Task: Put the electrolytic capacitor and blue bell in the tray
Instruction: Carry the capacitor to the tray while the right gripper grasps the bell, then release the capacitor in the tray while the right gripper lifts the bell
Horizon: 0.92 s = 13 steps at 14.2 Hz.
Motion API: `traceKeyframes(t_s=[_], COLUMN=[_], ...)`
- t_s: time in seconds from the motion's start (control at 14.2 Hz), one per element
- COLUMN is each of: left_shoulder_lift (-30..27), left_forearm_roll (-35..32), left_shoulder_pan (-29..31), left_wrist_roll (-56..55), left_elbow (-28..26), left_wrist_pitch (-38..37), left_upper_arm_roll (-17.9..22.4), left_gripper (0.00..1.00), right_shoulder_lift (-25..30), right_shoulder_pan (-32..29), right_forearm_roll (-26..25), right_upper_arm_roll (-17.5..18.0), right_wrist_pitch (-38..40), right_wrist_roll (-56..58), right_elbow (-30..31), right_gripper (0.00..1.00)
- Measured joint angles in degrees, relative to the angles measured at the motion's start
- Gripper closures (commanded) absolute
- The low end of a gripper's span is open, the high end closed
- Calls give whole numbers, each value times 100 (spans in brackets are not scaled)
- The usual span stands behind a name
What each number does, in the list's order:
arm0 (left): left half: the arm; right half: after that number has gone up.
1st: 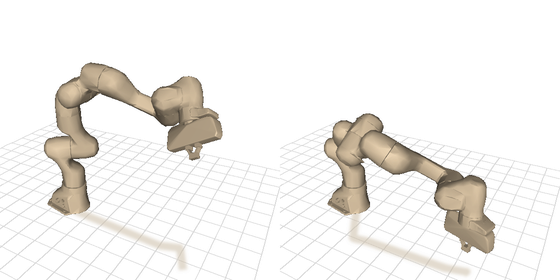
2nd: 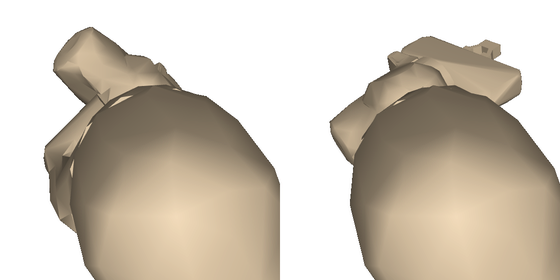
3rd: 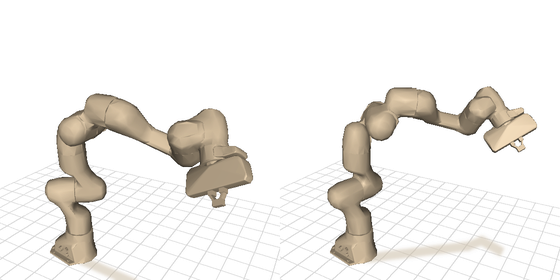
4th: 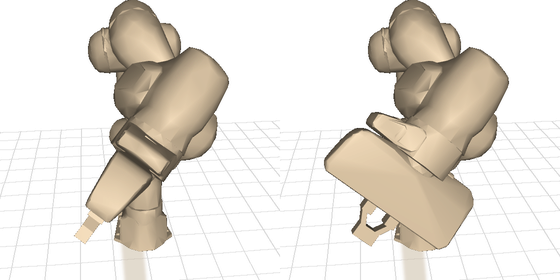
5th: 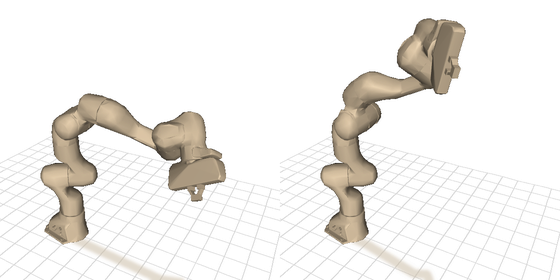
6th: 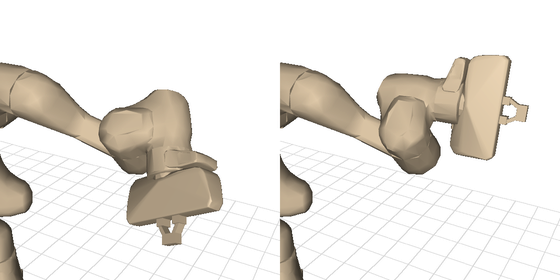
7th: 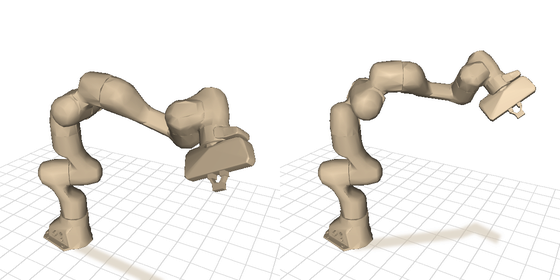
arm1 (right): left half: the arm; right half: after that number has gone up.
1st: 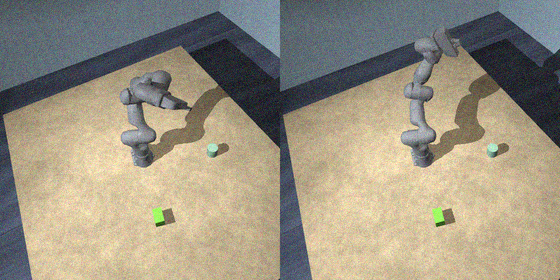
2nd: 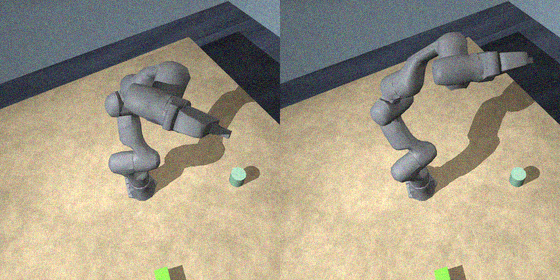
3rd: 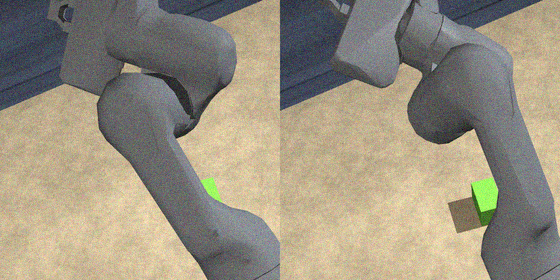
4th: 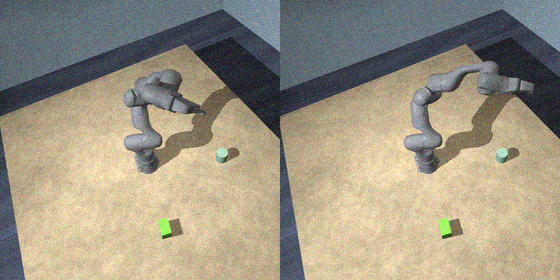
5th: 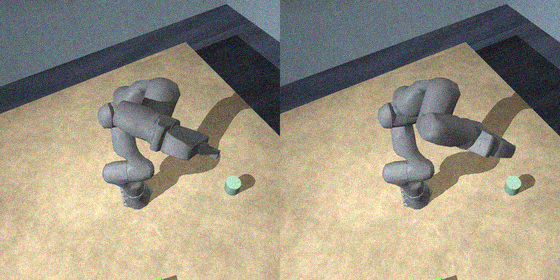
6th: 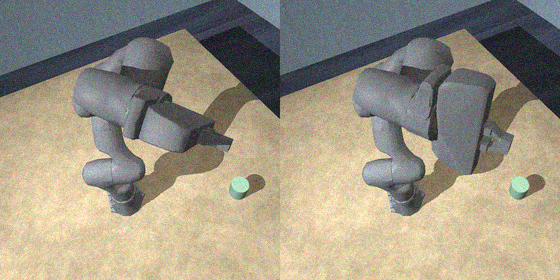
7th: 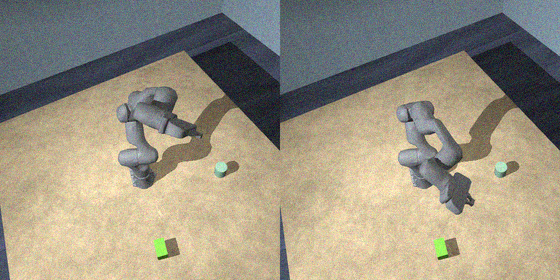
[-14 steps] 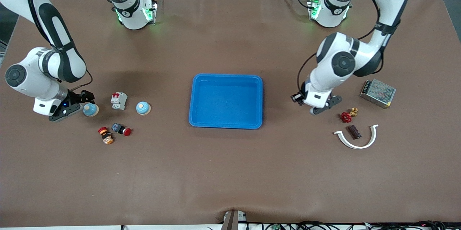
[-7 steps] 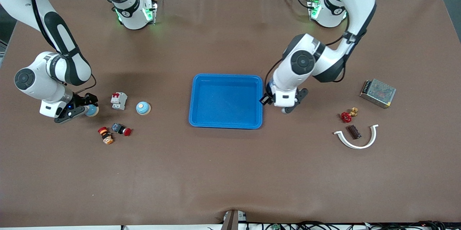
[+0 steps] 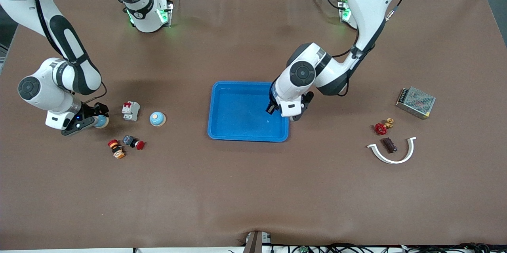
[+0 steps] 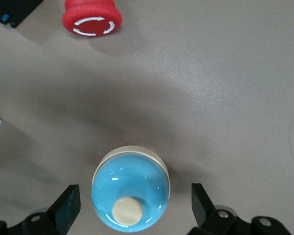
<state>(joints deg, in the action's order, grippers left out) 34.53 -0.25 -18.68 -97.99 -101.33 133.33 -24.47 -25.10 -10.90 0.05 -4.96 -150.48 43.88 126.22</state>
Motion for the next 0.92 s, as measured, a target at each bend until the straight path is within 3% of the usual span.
traceKeyframes(t_s=[0.28,0.35,0.42,0.63,0.77,0.92], left_shoulder_lift=[227,281,330,454,538,613], left_forearm_roll=[-187,-202,-204,-206,-206,-207], left_shoulder_pan=[-68,-75,-77,-77,-77,-80], left_wrist_roll=[-690,-731,-791,-1106,-1172,-1188], left_elbow=[7,10,14,108,206,256], left_wrist_pitch=[-19,-19,-19,-19,-20,-20], left_upper_arm_roll=[7,7,8,16,18,23], left_gripper=[100,100,100,86,66,30], right_shoulder_lift=[-80,-95,-108,-118,-111,-119], right_shoulder_pan=[0,0,0,0,0,0], right_forearm_roll=[0,0,0,0,0,0], right_upper_arm_roll=[0,0,0,0,1,1], right_wrist_pitch=[-48,-51,-52,-52,-53,-53], right_wrist_roll=[0,0,0,0,0,0], right_elbow=[-16,-24,-33,-37,-48,-59], right_gripper=[0,6,22,47,71,76])
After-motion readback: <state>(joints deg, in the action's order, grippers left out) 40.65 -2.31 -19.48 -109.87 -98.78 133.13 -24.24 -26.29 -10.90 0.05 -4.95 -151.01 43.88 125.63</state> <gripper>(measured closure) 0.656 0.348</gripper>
